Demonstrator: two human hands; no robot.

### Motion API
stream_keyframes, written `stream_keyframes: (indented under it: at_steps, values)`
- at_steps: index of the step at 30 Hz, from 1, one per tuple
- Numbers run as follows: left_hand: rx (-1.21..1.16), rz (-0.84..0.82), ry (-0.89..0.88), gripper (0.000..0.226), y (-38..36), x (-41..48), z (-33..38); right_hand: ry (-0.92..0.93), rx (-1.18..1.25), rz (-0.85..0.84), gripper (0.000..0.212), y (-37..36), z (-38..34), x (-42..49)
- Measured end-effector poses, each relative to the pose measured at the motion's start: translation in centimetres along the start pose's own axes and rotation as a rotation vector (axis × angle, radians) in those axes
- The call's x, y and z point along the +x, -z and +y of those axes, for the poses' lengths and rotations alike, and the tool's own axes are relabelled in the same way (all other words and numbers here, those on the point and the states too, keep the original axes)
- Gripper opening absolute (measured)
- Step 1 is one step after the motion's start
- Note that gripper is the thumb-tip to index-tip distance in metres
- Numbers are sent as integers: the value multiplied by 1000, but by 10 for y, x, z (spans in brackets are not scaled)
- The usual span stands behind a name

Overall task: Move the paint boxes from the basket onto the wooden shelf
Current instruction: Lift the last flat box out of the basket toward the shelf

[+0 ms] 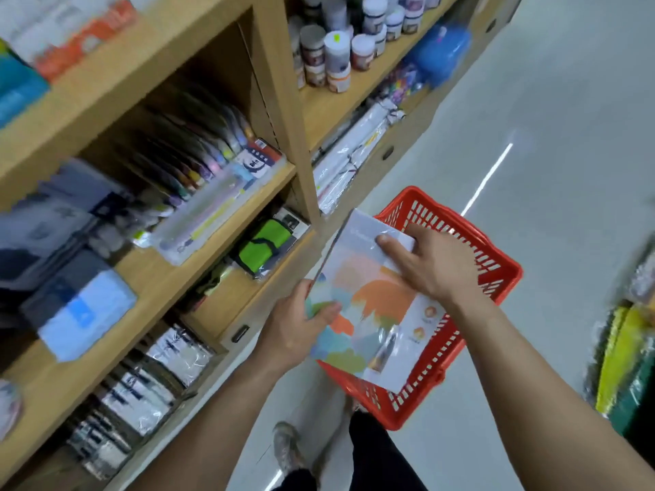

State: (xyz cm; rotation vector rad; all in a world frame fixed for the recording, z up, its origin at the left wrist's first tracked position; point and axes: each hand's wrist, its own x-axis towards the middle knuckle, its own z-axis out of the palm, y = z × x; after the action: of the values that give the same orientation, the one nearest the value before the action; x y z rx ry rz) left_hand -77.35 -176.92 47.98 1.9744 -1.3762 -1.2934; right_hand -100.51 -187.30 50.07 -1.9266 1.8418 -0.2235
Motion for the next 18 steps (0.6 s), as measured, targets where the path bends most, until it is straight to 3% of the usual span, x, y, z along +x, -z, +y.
stream_keyframes:
  at_steps: [3,7,9,13,18]
  values:
    - [-26,145,-18,26,38,-34,17,137,91,65,62,21,-43,-5]
    - [-181,366,7,29,97,-88,14,168,356,186,56,28,-86,-29]
    - [-286,509,-4,26,125,-118,8,163,525,117,54,23,-115,-54]
    - [-412,717,-19,7,176,-177,-9,363,708,-107,30,-5,-198,-120]
    - [-459,959,-93,9,236,-254,-38,636,790,-118,46,-23,-309,-166]
